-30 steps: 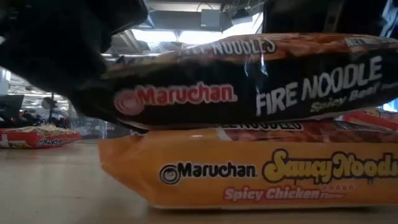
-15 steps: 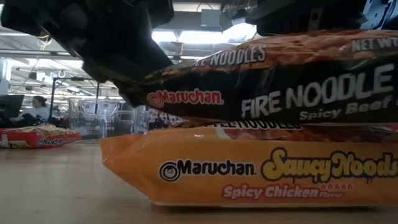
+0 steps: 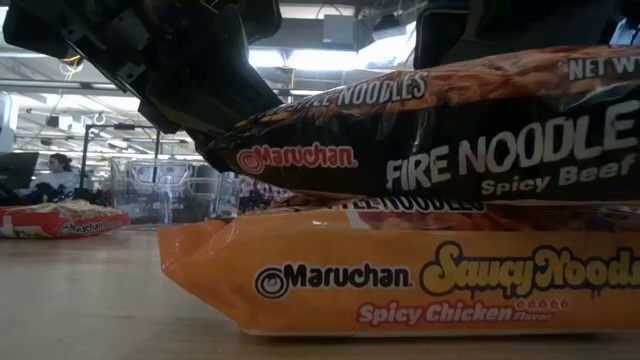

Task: Sort Maruchan noodles
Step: Put the black noodle pack into the middle transparent bin

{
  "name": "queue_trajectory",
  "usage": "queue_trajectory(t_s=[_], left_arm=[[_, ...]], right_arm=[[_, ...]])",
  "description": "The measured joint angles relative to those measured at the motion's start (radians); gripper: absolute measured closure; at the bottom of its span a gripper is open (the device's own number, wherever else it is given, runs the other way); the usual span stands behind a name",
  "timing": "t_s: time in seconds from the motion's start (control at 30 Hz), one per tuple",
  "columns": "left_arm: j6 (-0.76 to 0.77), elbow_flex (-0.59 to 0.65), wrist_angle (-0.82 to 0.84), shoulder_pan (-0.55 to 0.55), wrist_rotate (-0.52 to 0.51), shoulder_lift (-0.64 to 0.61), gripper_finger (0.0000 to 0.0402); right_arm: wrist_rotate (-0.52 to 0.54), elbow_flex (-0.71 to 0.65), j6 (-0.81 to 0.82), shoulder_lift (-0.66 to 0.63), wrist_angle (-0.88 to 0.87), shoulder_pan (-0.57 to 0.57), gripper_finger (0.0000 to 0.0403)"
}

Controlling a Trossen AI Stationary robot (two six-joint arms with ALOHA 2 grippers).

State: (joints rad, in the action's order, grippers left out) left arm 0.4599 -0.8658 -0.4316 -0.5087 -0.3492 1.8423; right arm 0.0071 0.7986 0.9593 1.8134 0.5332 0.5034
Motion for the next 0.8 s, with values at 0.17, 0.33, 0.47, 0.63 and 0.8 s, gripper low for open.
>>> queue_trajectory(t_s=[0.17,0.33,0.47,0.63,0.8], left_arm=[[-0.024,0.000,0.002,0.000,-0.033,-0.020,0.0292],[-0.061,0.000,0.073,0.000,-0.034,-0.089,0.0292],[-0.090,0.000,0.201,0.000,-0.038,-0.178,0.0292],[-0.153,0.000,0.328,0.006,-0.045,-0.284,0.0292],[-0.276,0.001,0.400,0.034,-0.057,-0.357,0.0292]], right_arm=[[0.000,0.000,-0.052,-0.003,0.004,0.000,0.0341],[0.000,0.000,-0.130,-0.018,0.005,0.000,0.0393],[0.005,-0.001,-0.199,-0.076,-0.026,-0.011,0.0394],[0.010,0.001,-0.309,-0.194,-0.094,-0.055,0.0390],[0.029,0.021,-0.488,-0.330,-0.251,-0.140,0.0393]])
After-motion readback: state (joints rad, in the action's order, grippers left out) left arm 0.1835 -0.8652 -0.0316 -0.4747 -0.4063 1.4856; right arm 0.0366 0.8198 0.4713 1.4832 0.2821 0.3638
